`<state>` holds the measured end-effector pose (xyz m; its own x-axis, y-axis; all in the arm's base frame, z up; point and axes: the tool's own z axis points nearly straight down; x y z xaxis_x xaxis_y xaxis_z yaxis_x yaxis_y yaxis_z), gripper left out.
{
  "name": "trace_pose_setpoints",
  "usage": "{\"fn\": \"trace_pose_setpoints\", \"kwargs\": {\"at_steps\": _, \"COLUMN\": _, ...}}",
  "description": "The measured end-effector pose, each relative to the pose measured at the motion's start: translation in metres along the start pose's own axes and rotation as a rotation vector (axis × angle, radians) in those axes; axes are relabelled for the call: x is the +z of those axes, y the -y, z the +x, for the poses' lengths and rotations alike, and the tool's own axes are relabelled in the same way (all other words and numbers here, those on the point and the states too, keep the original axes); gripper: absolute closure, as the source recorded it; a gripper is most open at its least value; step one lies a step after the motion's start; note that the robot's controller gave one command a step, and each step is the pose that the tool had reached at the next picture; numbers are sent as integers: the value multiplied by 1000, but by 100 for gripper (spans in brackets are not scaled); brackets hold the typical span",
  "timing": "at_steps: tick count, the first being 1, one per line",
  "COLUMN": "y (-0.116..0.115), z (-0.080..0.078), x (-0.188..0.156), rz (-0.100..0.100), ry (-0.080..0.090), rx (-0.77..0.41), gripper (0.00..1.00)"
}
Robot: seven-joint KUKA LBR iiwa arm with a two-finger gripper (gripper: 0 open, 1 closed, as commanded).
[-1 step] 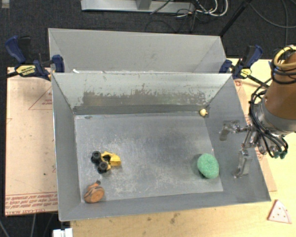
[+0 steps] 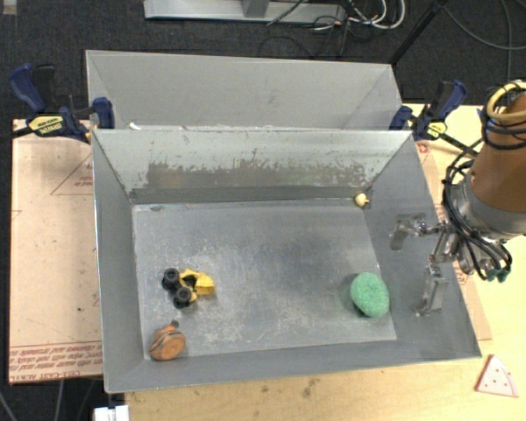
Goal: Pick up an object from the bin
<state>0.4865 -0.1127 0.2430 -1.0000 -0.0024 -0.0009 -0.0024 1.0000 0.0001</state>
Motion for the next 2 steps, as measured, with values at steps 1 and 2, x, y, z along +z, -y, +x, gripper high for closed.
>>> {"fn": "trace_pose_setpoints", "kwargs": {"at_steps": 1, "y": 7, "z": -6, "x": 41, "rz": 2, "ry": 7, "rx": -58, "gripper": 0}}
{"fn": "trace_pose_setpoints", "kwargs": {"at_steps": 2, "y": -6, "z": -9, "x": 90, "rz": 0, "ry": 2, "rx": -5, "gripper": 0}}
